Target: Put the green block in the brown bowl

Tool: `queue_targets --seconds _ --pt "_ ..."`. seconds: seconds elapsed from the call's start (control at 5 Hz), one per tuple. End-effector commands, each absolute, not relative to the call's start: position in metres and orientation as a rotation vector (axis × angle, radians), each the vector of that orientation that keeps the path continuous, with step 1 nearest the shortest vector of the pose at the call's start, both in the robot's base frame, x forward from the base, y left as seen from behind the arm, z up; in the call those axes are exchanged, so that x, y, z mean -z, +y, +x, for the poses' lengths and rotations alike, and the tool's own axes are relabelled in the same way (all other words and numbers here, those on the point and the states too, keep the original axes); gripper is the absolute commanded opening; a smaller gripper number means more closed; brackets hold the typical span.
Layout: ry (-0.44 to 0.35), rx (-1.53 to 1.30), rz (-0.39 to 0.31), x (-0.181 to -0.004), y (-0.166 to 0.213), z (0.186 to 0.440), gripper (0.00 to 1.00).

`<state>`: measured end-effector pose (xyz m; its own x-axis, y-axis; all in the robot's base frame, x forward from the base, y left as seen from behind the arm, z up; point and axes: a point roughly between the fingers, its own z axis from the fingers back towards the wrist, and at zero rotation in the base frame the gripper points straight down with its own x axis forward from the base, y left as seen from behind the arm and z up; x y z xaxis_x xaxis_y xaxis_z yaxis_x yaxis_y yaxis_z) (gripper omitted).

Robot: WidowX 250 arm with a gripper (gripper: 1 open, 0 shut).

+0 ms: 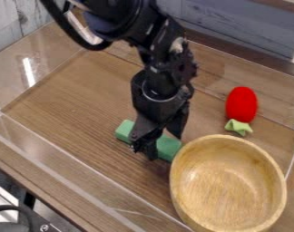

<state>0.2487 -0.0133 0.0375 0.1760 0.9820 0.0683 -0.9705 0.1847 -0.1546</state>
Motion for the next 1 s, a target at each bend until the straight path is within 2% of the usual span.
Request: queue_targets --seconds 0.0,0.2,0.4,0.6,0.8 --pt "-0.196 -1.415 -0.111 -0.043 -0.007 0.259 1.00" --pt "-0.191 -1.443 -0.093 -0.035 -0.003 0.257 1.00" --pt "-0.181 -1.442 -0.085 -0.035 0.003 0.253 1.00" --pt "-0.184 -1.473 -0.082 -0.028 0.006 0.246 0.00" --pt "-0.173 -1.550 -0.085 -0.032 0.016 0.240 0.00"
